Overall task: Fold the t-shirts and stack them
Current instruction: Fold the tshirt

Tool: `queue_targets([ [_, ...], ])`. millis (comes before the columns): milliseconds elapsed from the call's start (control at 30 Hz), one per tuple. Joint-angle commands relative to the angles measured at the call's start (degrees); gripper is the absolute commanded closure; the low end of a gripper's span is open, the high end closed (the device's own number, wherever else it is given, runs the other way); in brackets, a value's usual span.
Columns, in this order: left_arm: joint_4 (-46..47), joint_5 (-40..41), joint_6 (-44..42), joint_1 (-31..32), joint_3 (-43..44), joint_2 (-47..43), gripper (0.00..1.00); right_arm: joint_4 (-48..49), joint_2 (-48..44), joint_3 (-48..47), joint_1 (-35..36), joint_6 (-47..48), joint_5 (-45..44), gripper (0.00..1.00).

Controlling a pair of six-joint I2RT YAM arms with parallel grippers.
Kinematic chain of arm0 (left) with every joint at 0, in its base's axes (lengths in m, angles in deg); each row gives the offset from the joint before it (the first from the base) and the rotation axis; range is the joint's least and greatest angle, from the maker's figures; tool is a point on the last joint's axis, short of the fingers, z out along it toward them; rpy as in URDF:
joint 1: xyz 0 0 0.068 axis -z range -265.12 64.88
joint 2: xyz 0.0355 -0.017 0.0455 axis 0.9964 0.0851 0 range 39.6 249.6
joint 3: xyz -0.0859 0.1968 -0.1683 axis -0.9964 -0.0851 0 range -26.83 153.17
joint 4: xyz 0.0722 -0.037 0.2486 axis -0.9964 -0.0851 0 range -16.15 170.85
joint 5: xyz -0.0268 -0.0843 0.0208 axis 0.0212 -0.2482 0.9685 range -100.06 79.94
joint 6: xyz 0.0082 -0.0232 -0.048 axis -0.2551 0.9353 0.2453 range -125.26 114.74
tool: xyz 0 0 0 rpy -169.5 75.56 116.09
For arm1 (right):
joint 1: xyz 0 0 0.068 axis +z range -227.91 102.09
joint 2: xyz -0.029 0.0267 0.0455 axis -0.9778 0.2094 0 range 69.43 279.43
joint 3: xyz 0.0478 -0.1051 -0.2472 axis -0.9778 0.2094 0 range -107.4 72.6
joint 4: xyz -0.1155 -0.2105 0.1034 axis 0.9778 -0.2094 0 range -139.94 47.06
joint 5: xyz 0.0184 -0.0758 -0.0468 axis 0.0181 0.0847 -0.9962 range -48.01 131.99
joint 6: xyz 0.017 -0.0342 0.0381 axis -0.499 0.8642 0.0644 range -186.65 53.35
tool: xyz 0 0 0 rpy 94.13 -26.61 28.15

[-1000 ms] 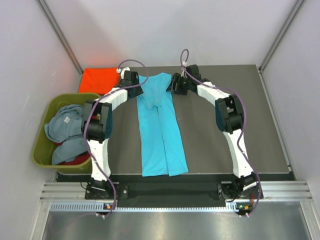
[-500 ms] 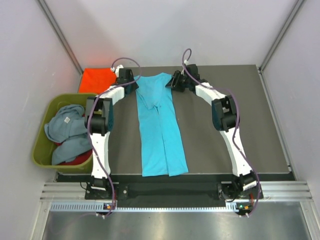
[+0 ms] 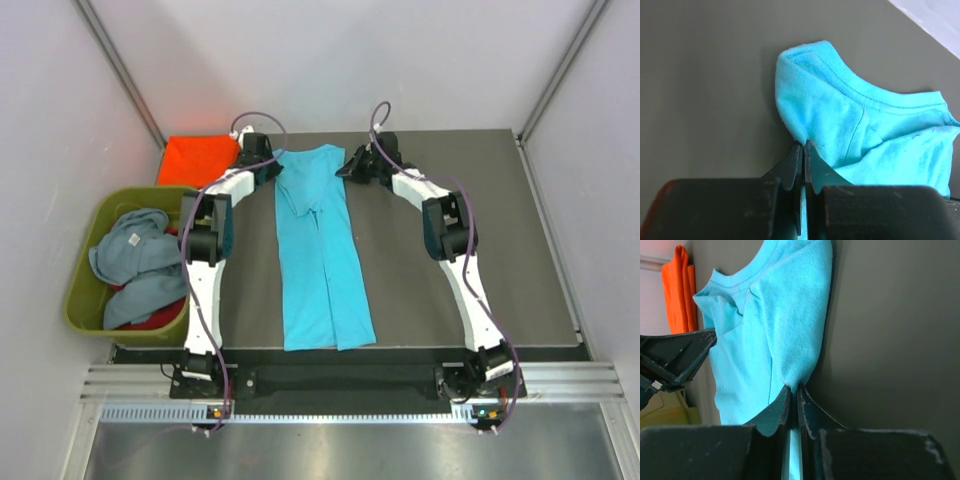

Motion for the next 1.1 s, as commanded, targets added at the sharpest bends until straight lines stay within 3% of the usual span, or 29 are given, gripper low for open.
queue_targets([
  [0, 1.34, -0.69, 0.21, 0.89, 4.02, 2.65, 1.0, 2.48, -2.1, 2.05, -2.28, -0.14, -3.11, 0.98],
  [233, 0.11, -0.6, 1.61, 3.09, 15.34, 10.2, 1.0, 4.85, -3.69, 5.48, -5.09, 1.09, -3.73, 0.99],
  [533, -0.85, 0.89, 2.76, 4.41, 20.55, 12.77, 0.97, 3.01, -1.24, 1.45, -8.43, 3.19, -0.83, 0.96],
  [567, -1.21, 1.33, 1.98, 4.41, 20.55, 12.33, 0.95, 0.83, -0.7, -0.91, -8.7, 3.46, -0.48, 0.94],
  [633, -2.61, 2.56, 0.48, 4.41, 20.72, 11.02, 0.77, -1.37, 0.09, -2.51, -9.05, 3.9, 0.75, 0.82],
  [767, -7.26, 3.97, -6.44, 4.41, 21.25, 6.8, 0.54, -6.74, -2.1, -3.48, -9.23, 7.84, 1.98, 0.57],
  [800, -8.14, 4.15, -7.86, 4.41, 21.42, 4.7, 0.42, -10.06, -3.84, -3.4, -9.31, 8.81, 2.42, 0.53],
  [833, -11.02, 4.32, -9.35, 4.41, 21.69, 3.55, 0.38, -12.09, -4.82, -3.4, -9.31, 10.04, 2.69, 0.49],
  [933, -17.44, 5.99, -15.68, 4.41, 21.87, -1.8, 0.37, -20.88, -10.61, -1.65, -9.66, 15.93, 2.6, 0.39],
  [1067, -22.64, 3.89, -19.38, 4.41, 14.51, -12.0, 0.37, -26.08, -22.12, 12.89, -10.46, 18.83, 4.0, 0.36],
])
